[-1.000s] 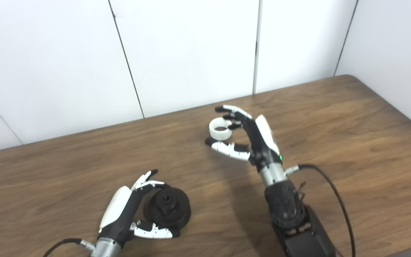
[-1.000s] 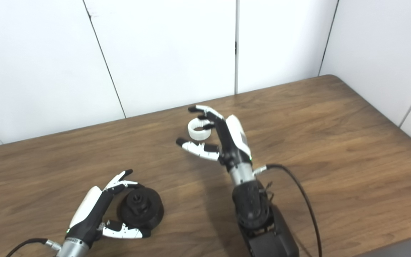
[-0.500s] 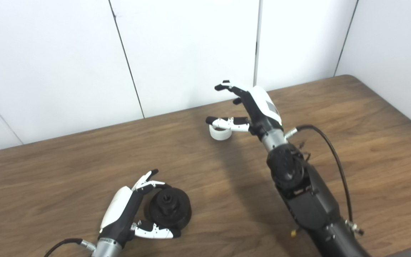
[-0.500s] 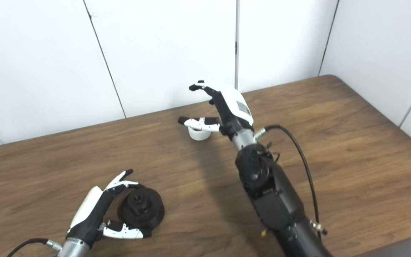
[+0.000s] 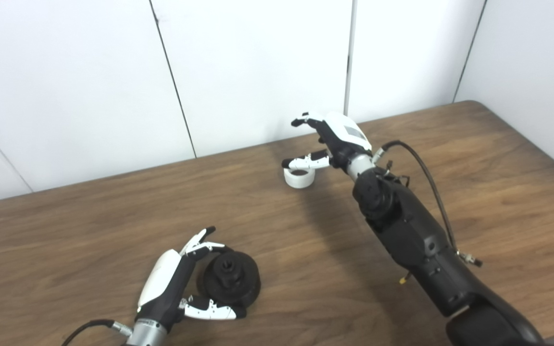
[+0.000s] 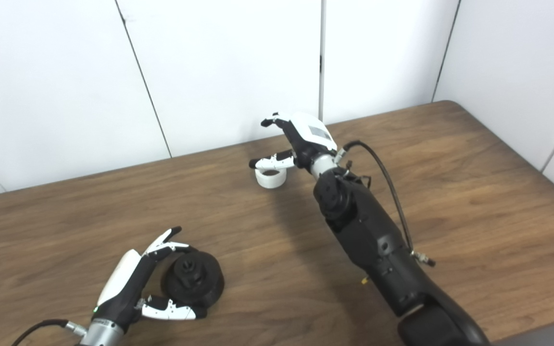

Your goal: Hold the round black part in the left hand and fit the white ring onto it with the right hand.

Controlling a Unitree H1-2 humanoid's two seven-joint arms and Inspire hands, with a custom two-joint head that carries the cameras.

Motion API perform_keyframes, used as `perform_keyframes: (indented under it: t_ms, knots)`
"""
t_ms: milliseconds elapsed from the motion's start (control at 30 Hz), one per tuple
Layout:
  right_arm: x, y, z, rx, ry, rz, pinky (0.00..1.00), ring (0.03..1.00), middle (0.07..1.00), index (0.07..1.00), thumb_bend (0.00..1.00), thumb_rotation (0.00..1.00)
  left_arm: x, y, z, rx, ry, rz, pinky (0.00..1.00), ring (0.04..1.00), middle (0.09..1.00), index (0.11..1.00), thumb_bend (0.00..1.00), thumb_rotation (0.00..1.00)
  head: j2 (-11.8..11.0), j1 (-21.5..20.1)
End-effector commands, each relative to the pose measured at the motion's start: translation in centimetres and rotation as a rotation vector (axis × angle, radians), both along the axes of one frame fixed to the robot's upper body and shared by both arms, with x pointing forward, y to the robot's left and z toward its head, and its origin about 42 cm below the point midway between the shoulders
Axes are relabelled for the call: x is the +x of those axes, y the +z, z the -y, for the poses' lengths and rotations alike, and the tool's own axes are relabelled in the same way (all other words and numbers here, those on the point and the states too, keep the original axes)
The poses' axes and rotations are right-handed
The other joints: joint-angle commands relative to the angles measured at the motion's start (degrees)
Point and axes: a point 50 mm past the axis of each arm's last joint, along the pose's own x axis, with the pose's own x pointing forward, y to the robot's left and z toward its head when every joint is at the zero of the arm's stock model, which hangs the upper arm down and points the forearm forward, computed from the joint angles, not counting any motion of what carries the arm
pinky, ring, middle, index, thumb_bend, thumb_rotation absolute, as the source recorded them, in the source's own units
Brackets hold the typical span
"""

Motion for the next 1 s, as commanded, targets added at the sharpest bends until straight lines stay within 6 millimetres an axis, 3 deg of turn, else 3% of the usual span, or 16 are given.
perform_keyframes:
  t_ms: [0,133,267,633,800,967]
  knots:
    - [1.6,3.8,-0.1,-0.056,0.045,0.096,0.71,0.878,0.921,0.811,0.75,0.45,-0.2,-0.6,-0.2,0.023,-0.001,-0.036,0.9,0.969,0.966,0.6,0.97,0.22,0.09,0.11]
    - [2.2,3.1,0.2,-0.091,0.049,0.056,0.77,0.893,0.922,0.818,0.76,0.5,-0.3,-0.8,0.0,0.022,0.0,-0.043,0.89,0.965,0.963,0.6,0.97,0.2,0.05,0.46]
    - [2.5,2.2,0.3,-0.111,0.05,0.012,0.81,0.915,0.932,0.828,0.84,0.61,-0.3,-0.9,0.1,0.029,0.001,-0.046,0.88,0.963,0.963,0.602,0.98,0.2,0.08,0.49]
    - [2.7,0.7,0.7,-0.194,0.066,-0.095,0.9,0.964,0.967,0.849,0.92,0.69,-0.5,-0.7,0.3,0.026,0.002,-0.041,0.9,0.964,0.96,0.601,0.97,0.2,0.48,0.96]
    - [2.7,0.4,0.8,-0.235,0.087,-0.134,0.93,0.996,0.989,0.858,0.99,0.77,-0.5,-0.8,0.3,0.029,0.001,-0.043,0.91,0.964,0.961,0.603,0.97,0.21,0.56,1.23]
    - [2.5,0.0,0.6,-0.252,0.097,-0.153,0.96,1.0,0.994,0.851,1.0,0.74,-0.5,-0.7,0.3,0.03,0.004,-0.043,0.91,0.967,0.963,0.602,0.98,0.21,0.7,1.43]
